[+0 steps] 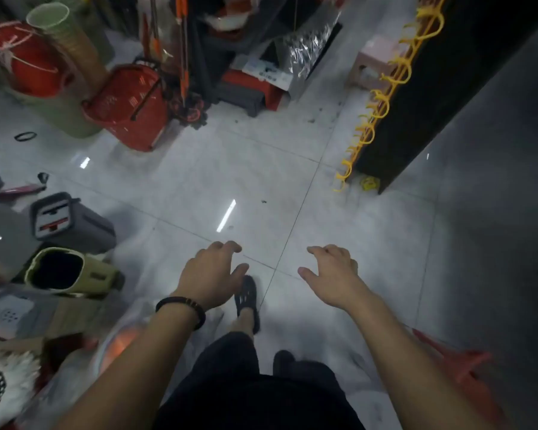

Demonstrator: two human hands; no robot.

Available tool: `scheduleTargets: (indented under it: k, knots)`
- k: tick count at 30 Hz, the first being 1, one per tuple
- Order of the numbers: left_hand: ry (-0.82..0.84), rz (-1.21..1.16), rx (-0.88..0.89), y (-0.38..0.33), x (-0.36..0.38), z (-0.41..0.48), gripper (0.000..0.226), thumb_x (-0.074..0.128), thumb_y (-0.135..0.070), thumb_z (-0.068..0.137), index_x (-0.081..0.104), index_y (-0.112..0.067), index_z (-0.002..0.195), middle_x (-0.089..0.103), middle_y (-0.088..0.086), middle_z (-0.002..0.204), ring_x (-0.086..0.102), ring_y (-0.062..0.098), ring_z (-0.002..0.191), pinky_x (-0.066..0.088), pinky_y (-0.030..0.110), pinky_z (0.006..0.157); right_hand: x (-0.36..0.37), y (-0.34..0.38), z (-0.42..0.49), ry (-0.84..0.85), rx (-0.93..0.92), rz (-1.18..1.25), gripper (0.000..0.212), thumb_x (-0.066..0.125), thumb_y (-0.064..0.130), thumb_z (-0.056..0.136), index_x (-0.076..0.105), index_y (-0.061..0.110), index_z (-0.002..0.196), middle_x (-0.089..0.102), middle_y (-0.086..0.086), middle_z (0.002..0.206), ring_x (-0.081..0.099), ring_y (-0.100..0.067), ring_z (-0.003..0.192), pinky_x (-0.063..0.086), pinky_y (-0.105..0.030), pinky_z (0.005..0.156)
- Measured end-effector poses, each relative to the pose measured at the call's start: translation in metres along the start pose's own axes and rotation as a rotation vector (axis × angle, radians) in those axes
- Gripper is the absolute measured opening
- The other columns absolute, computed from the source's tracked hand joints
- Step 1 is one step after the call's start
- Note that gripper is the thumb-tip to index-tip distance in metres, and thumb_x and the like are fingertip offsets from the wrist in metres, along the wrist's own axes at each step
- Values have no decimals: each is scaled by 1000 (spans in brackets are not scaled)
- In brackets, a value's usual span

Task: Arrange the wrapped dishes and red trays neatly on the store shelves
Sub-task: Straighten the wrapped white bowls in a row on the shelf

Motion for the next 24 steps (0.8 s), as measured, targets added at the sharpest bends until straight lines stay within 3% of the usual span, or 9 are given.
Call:
scheduleTargets:
  k: [9, 15, 24]
  knots:
    - [25, -8, 103, 35, -82, 145, 47, 53, -53, 103, 52, -29, 144, 63, 0, 134, 66, 25, 108, 58, 44, 91, -71, 65, 122, 45, 27, -54, 63, 47, 52, 106, 34, 25, 161, 37, -6, 158, 21, -27, 151, 20, -41, 121]
    - [46, 48, 118, 55, -149, 247, 47, 53, -53, 104, 52, -29, 144, 62, 2, 135, 66, 28, 112, 56, 45, 93, -136, 88, 187, -45, 96, -42, 57, 47, 51, 106, 39, 28, 158, 41, -6, 158, 23, -27, 151, 21, -43, 121]
    - [43, 48, 157, 21, -218, 398, 44, 55, -52, 103, 56, -29, 140, 63, 1, 134, 67, 27, 111, 56, 44, 93, -211, 88, 319, -60, 124, 17, 56, 47, 52, 105, 40, 29, 156, 43, -5, 156, 28, -27, 149, 24, -45, 119]
Point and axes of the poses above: each hand's wrist, its own z-axis towards the middle knuckle, its own x-axis out of the palm, y = z × x, the point moved 7 cm from there along z, towards the middle knuckle
